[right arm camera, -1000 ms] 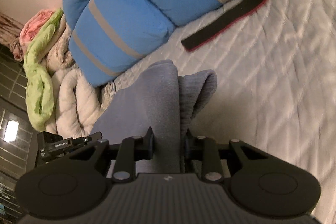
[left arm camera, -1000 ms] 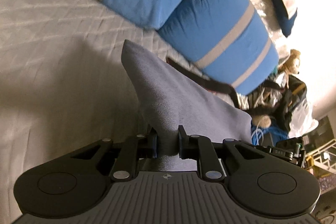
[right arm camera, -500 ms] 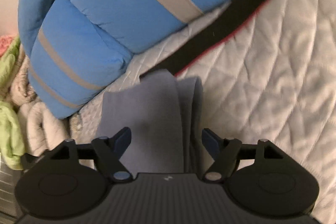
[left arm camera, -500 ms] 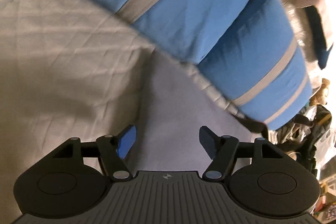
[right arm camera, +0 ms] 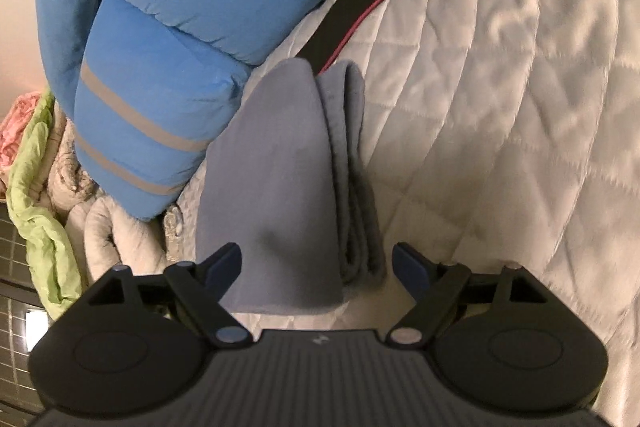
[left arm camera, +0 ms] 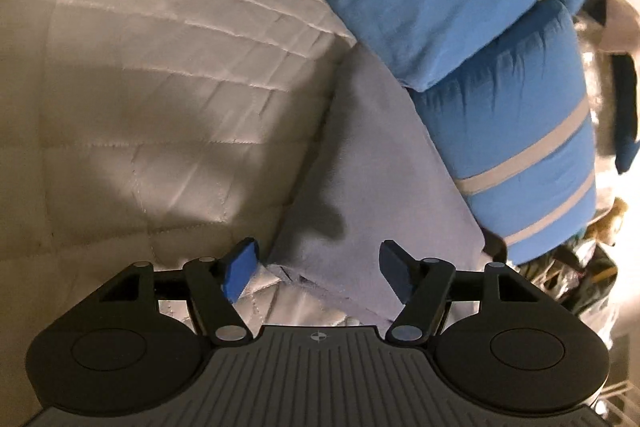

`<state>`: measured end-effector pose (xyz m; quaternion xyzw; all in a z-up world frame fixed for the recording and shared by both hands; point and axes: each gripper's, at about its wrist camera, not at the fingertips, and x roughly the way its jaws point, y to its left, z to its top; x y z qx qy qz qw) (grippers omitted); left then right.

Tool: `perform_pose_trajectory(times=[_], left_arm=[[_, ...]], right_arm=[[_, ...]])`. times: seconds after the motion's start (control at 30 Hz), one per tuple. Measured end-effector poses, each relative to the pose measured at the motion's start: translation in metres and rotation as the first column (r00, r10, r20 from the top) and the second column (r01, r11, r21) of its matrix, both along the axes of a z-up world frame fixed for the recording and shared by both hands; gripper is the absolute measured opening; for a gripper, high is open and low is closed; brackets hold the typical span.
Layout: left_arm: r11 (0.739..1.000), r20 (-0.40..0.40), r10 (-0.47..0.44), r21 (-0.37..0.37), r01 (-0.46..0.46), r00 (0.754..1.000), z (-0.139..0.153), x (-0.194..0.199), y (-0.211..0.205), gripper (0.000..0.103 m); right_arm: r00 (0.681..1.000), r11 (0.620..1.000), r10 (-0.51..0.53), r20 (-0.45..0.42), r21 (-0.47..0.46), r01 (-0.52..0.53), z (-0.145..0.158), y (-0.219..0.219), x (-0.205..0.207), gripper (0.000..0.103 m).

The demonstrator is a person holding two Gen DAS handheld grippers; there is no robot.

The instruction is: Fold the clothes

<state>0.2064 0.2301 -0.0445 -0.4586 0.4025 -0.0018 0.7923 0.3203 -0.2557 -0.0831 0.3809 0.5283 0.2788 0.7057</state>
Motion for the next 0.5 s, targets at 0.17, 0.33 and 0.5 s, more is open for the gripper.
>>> perform_pose_trajectory(times=[0.17, 0.33, 0.5], left_arm=[[0.993, 0.026, 0.042, -0.109, -0.039, 0.999, -0.013, 0.002, 0.004, 0.067], [0.99, 0.036, 0.059, -0.133, -0.054, 0.998, -0.016, 0.002, 0.0, 0.063], [0.985, 0.004, 0.07, -0.157, -0.068, 0.998, -0.023, 0.001, 0.001, 0.032]], right_arm=[[0.999, 0.999, -0.03, 0.014, -0.033, 0.03, 0.002, 0.008, -0.009, 0.09], [0.998, 0.998, -0.043, 0.038, -0.051, 0.045, 0.003, 0.017, -0.01, 0.09], [0.997, 0.996, -0.074, 0.037, -0.038, 0.075, -0.002, 0.019, -0.009, 0.066]])
